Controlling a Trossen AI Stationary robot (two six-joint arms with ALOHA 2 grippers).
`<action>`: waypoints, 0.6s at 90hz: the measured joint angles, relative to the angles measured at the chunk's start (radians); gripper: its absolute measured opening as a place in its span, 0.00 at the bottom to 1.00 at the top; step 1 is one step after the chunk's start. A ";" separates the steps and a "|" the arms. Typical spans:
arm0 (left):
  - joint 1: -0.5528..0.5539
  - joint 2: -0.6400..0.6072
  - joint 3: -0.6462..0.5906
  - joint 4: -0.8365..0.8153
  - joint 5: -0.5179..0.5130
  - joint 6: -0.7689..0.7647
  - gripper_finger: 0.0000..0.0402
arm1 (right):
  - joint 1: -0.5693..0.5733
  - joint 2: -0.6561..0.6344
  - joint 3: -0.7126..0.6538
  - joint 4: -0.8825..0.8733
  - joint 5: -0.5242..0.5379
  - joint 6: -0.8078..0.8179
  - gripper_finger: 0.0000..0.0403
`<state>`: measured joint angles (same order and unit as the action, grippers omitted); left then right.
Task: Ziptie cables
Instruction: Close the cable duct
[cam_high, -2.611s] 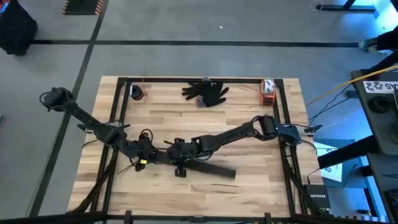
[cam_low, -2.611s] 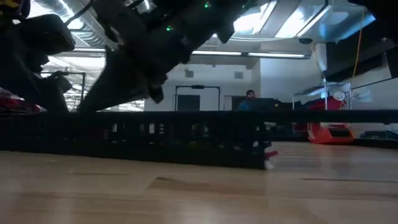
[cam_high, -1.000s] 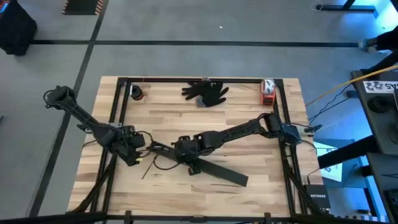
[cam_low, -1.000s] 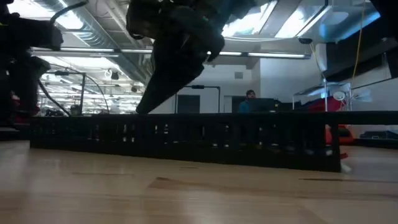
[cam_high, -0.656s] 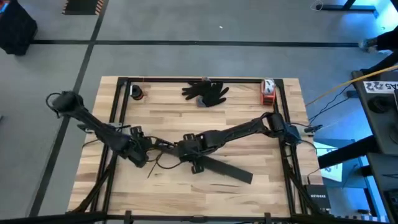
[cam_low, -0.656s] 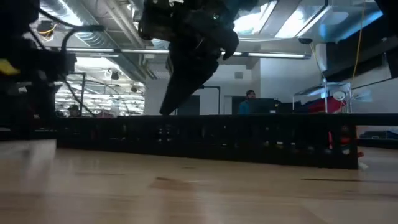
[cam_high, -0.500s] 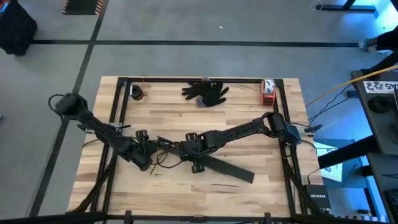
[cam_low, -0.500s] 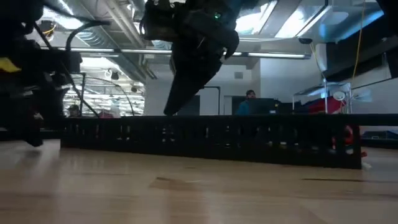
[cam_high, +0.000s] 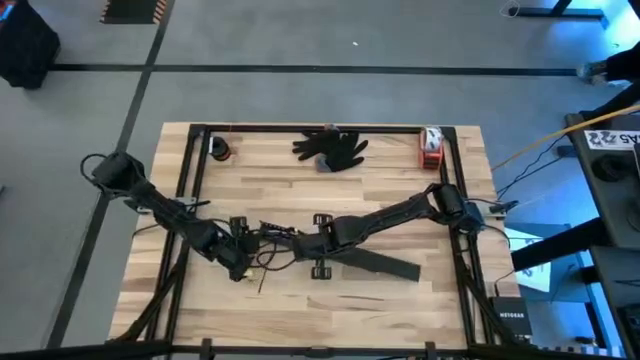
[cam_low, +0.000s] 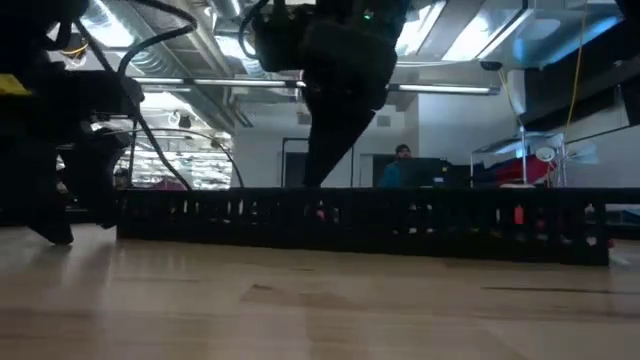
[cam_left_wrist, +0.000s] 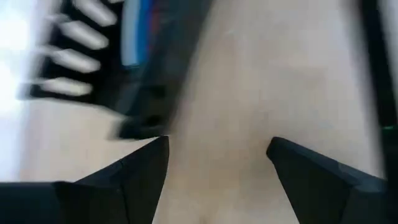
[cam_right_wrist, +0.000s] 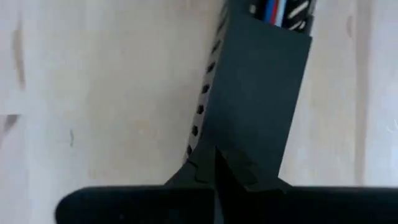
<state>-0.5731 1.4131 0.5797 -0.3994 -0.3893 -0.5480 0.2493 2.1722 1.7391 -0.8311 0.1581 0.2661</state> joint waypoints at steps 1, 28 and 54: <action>0.000 0.000 0.000 0.005 0.001 0.000 0.70 | 0.000 0.000 -0.003 0.006 0.000 0.002 0.00; 0.011 0.007 0.000 0.065 0.005 0.027 0.70 | -0.001 0.000 -0.085 0.214 0.033 -0.006 0.00; 0.046 -0.020 0.070 -0.093 0.067 0.084 0.70 | -0.002 0.004 -0.096 0.283 0.083 -0.038 0.00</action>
<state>-0.5269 1.3932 0.6500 -0.4928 -0.3223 -0.4642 0.2475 2.1765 1.6436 -0.5486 0.2414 0.2279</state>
